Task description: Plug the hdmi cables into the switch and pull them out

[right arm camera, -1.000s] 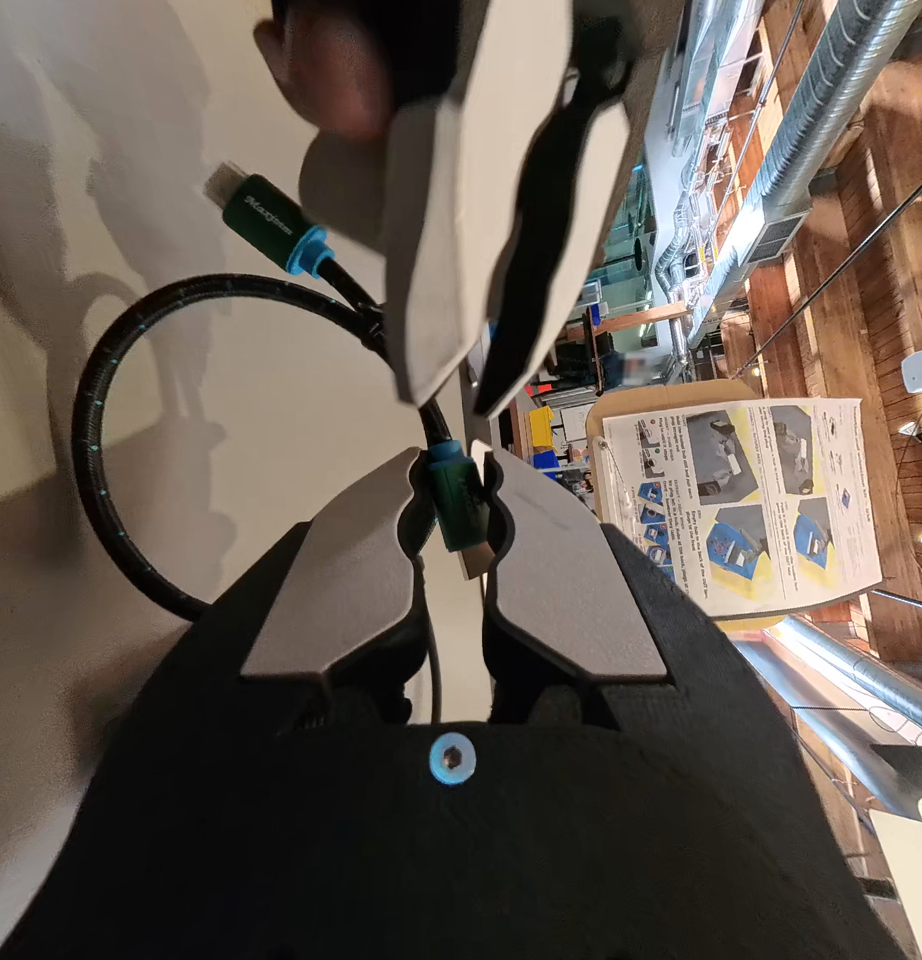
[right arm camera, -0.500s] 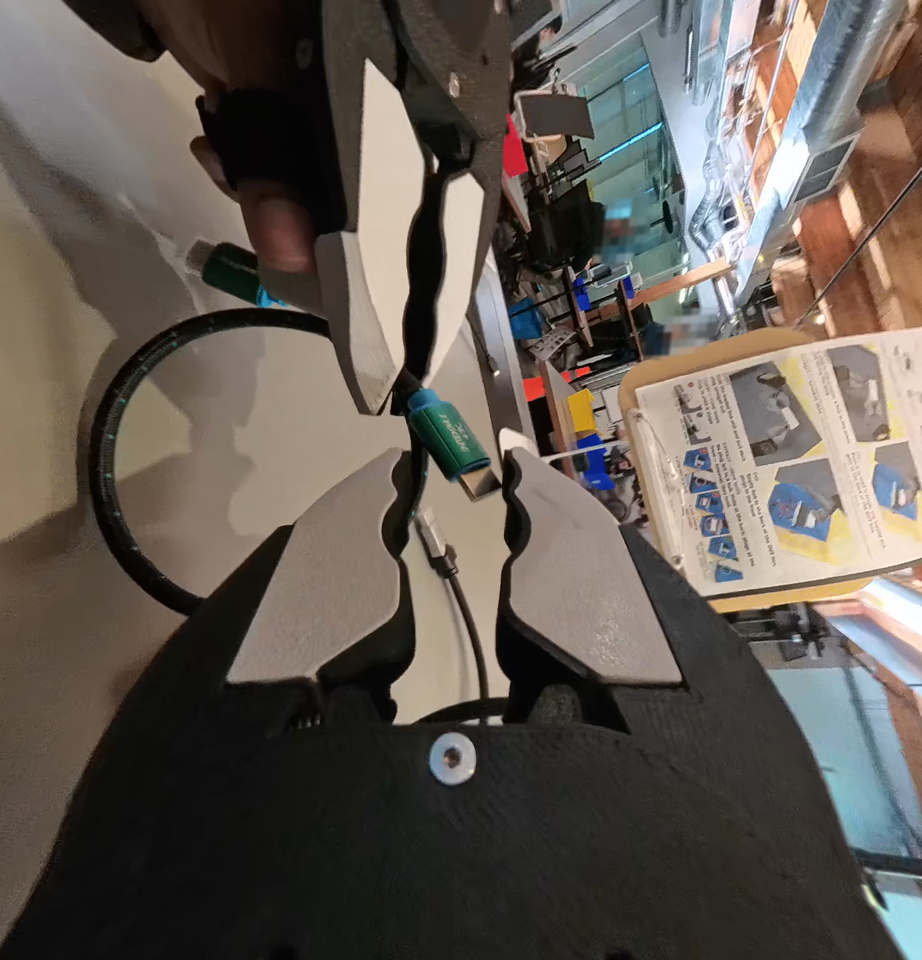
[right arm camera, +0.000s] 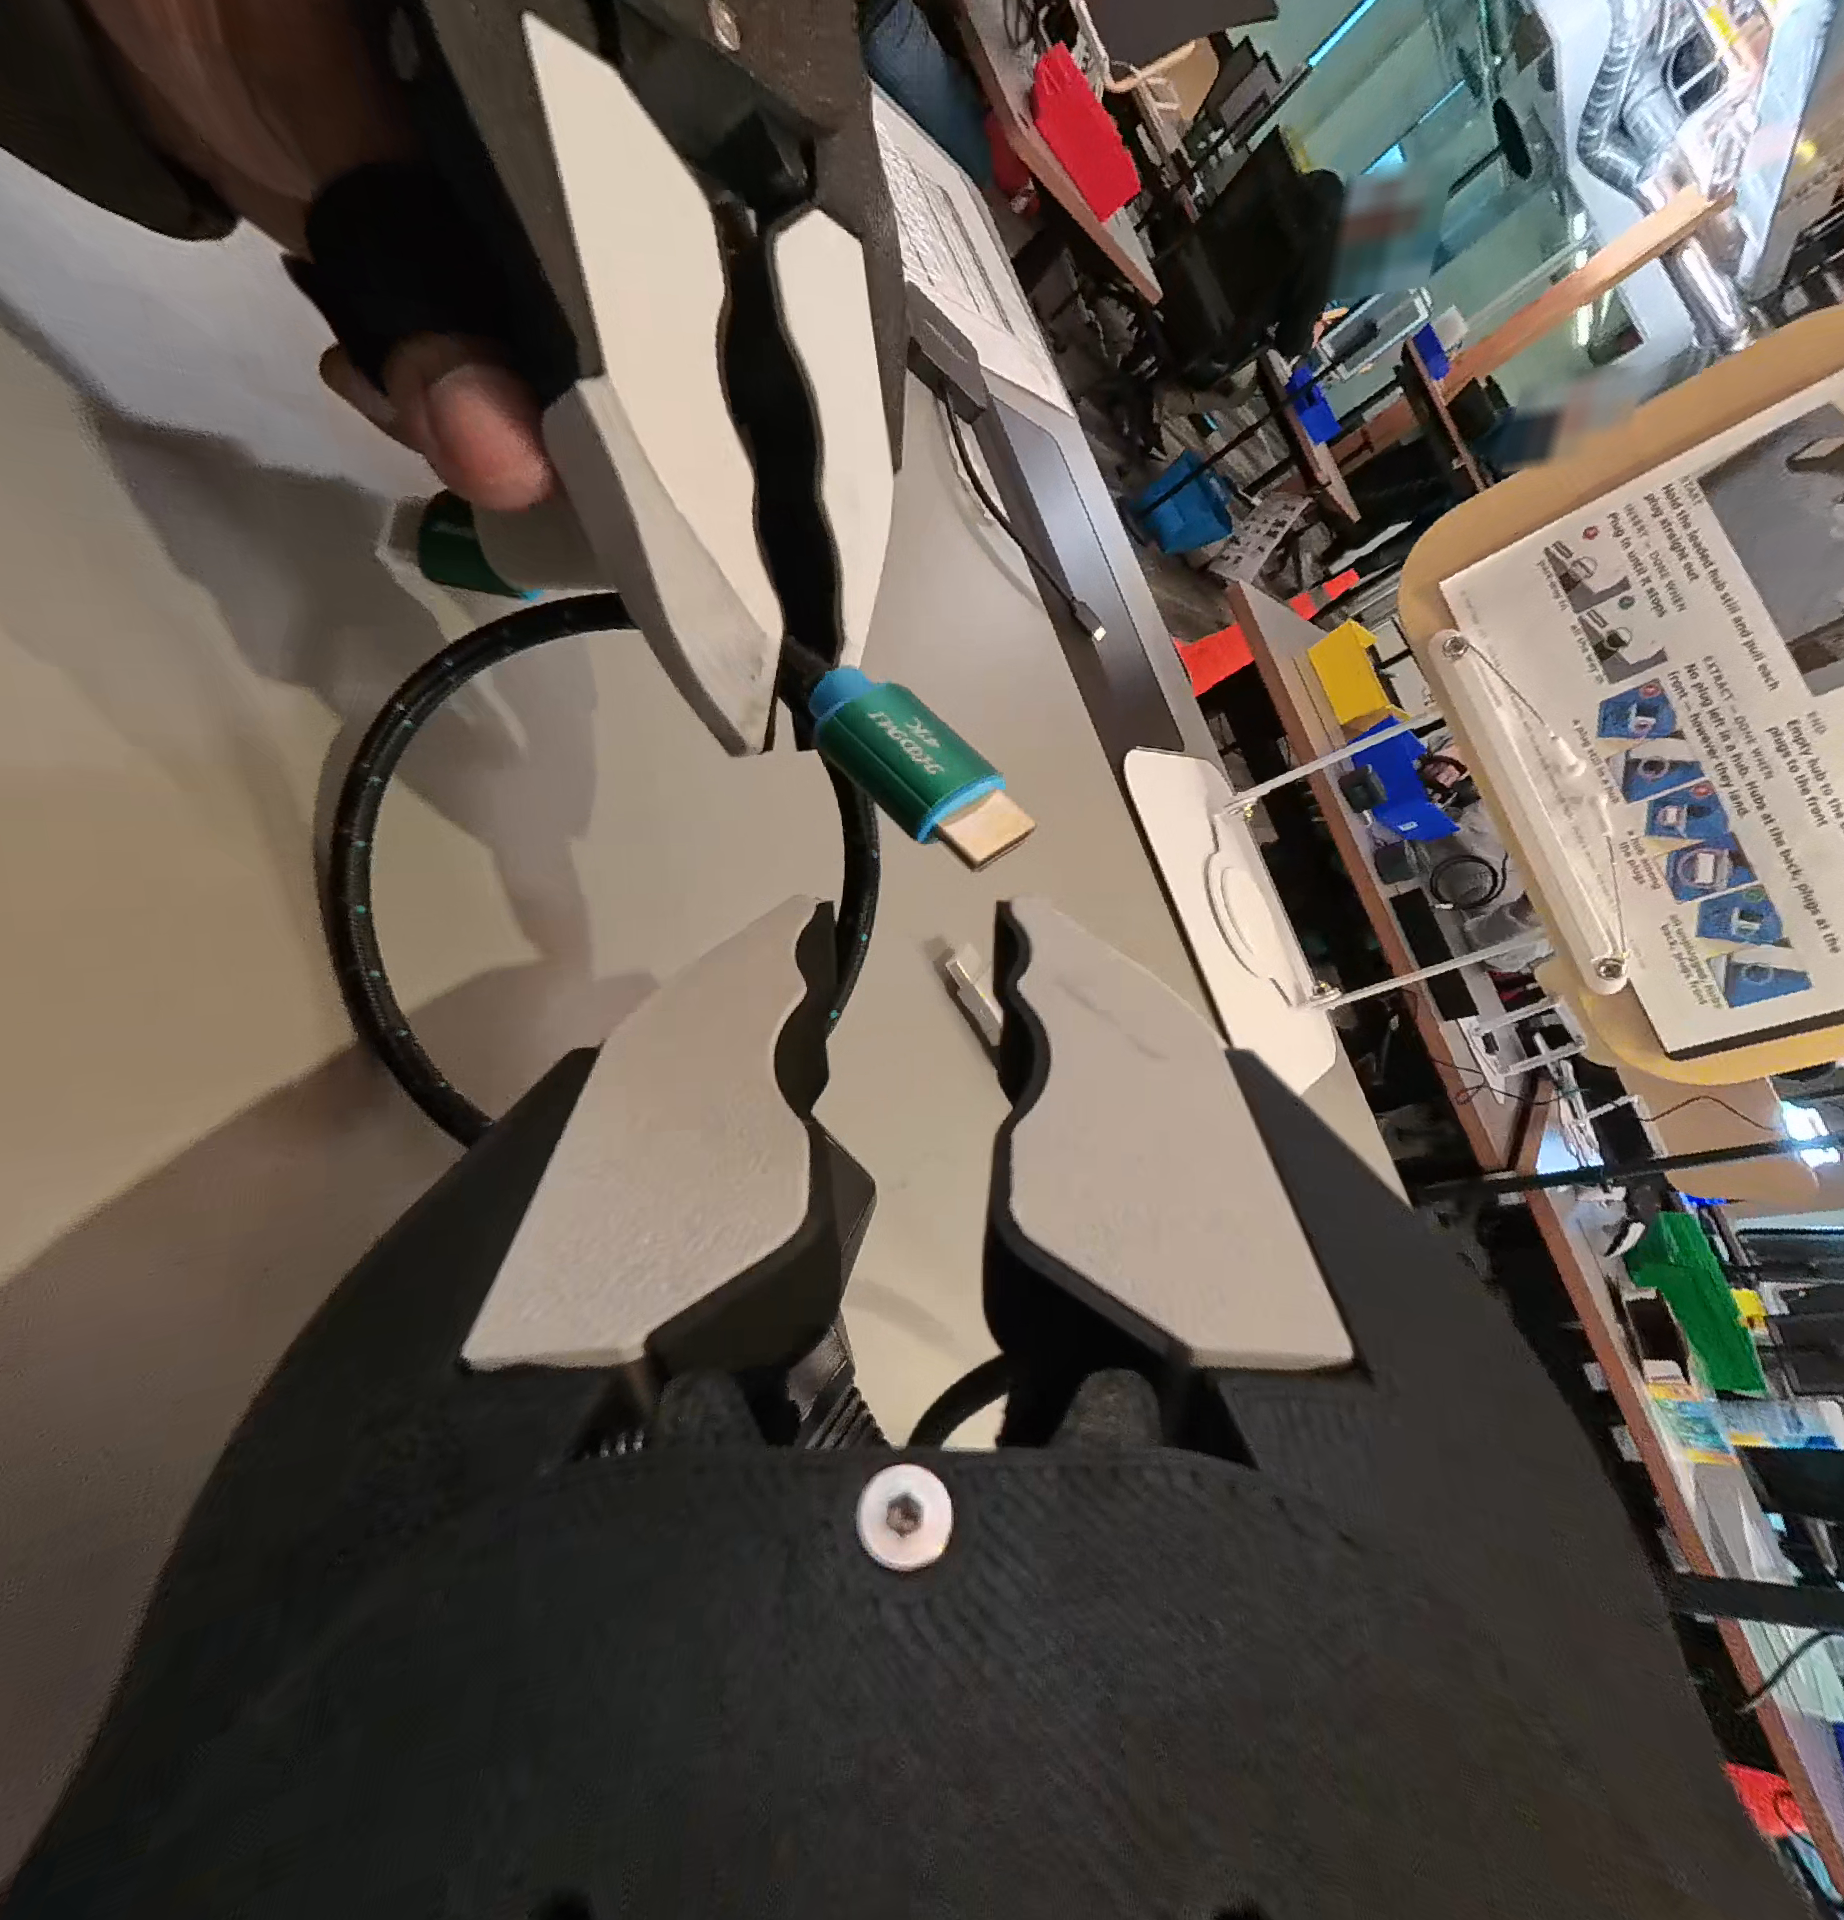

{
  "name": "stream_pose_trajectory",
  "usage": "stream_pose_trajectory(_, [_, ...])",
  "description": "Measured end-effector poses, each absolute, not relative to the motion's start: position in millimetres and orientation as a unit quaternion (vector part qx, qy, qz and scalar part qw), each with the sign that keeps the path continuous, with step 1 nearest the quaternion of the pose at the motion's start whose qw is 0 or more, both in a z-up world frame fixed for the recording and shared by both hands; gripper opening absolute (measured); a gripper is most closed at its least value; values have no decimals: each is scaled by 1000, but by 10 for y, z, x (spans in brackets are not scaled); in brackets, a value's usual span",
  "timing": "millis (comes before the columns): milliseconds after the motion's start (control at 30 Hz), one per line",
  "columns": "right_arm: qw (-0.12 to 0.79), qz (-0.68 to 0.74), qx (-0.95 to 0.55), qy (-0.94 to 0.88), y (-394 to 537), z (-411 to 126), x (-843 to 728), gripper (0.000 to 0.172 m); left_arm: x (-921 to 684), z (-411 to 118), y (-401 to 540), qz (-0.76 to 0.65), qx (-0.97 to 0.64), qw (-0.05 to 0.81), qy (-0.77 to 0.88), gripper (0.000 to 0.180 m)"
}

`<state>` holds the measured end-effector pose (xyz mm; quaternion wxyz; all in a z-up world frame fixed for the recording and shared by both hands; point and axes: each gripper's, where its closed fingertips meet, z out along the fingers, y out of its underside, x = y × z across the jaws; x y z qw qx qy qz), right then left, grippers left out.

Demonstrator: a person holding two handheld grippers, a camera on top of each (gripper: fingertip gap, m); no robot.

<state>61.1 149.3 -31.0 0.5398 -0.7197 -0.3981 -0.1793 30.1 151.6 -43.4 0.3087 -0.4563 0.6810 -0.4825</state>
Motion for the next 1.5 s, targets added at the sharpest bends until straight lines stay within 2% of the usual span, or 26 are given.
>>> stream_pose_trajectory(100, [539,-177,-713,-412,1480,-364,558,7,304,-383,1502,-502,-454,306,669,14])
stream_pose_trajectory(533, [500,-161,-733,-432,1456,-571,493,6,296,-408,1475,-413,-418,365,722,15])
stream_pose_trajectory(800, [504,-134,-740,-424,1445,-581,463,5,302,-534,1508,-398,-439,345,728,19])
stream_pose_trajectory(1000, [501,-122,-740,-432,1420,-617,428,6,292,-516,1486,-393,-433,345,734,14])
stream_pose_trajectory(1100, [486,-121,-743,-445,1385,-642,449,8,295,-570,1487,-384,-445,333,737,11])
stream_pose_trajectory(1167, [473,-123,-747,-450,1333,-614,536,25,300,-620,1488,-376,-450,327,741,11])
stream_pose_trajectory(1300, [465,-71,-772,-428,1106,-523,726,39,324,-712,1427,-365,-454,312,750,11])
stream_pose_trajectory(1400, [482,-40,-777,-404,933,-505,840,42,331,-836,1428,-333,-457,306,766,11])
stream_pose_trajectory(1500, [459,-42,-796,-393,844,-666,980,46,343,-917,1408,-324,-464,291,771,11])
